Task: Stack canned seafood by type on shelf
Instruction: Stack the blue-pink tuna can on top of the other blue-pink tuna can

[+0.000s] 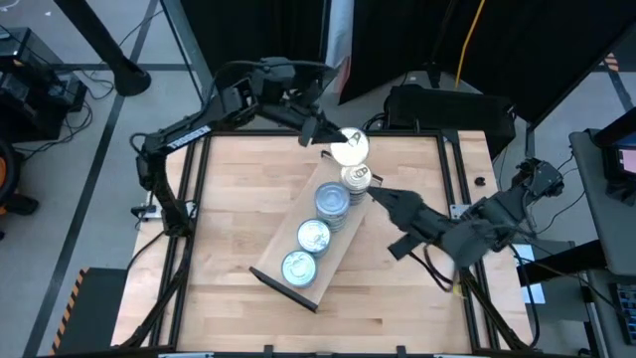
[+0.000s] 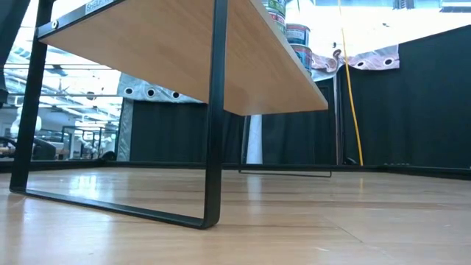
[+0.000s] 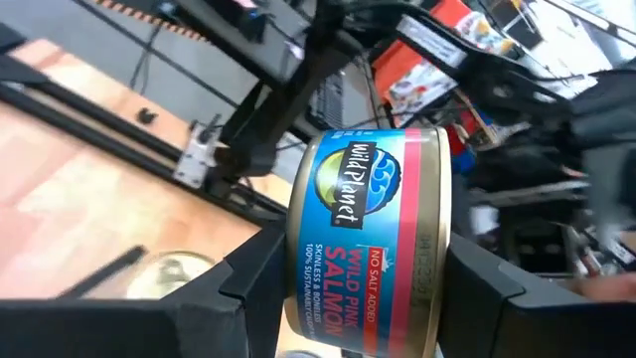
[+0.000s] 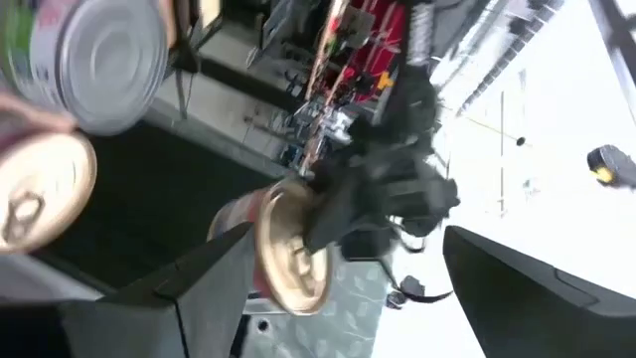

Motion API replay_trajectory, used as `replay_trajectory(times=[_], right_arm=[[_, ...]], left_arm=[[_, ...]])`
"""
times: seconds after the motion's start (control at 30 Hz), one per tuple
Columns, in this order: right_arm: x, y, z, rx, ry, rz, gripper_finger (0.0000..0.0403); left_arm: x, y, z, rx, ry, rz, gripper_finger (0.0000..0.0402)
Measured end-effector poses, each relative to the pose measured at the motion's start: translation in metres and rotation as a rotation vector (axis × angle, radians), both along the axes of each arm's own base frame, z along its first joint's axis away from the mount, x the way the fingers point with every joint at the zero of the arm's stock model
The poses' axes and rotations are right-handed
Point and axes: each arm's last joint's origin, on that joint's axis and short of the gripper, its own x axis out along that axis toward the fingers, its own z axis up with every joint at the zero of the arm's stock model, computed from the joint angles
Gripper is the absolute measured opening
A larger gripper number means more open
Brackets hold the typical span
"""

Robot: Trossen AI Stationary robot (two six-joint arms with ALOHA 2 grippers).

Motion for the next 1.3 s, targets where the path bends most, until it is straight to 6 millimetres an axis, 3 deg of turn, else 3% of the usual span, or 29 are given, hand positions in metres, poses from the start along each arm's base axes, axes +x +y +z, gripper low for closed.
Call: replay_trajectory(times=[0.2, 0.43, 0.63, 1.0, 1.3], right_arm=[[-0.014, -0.001, 0.007, 0.158, -0.141, -0.052, 0.0313], [-0.024, -0.009, 0.000, 0.365, -0.281, -0.139, 0.0313], [-0.028, -0.012, -0.010, 0.438, -0.301, -0.172, 0.0313], [-0.031, -0.014, -0.016, 0.463, -0.302, -0.192, 0.0313], [-0.031, -0.014, -0.016, 0.464, -0.302, -0.192, 0.0313]], left_arm=[[0.007, 0.029, -0.019, -0.083, 0.052, -0.031, 0.0189], [0.025, 0.040, -0.043, -0.149, 0.114, -0.059, 0.0189], [0.039, 0.046, -0.064, -0.174, 0.161, -0.060, 0.0201], [0.048, 0.044, -0.077, -0.182, 0.196, -0.076, 0.0209], [0.053, 0.028, -0.080, -0.152, 0.218, -0.124, 0.0211]])
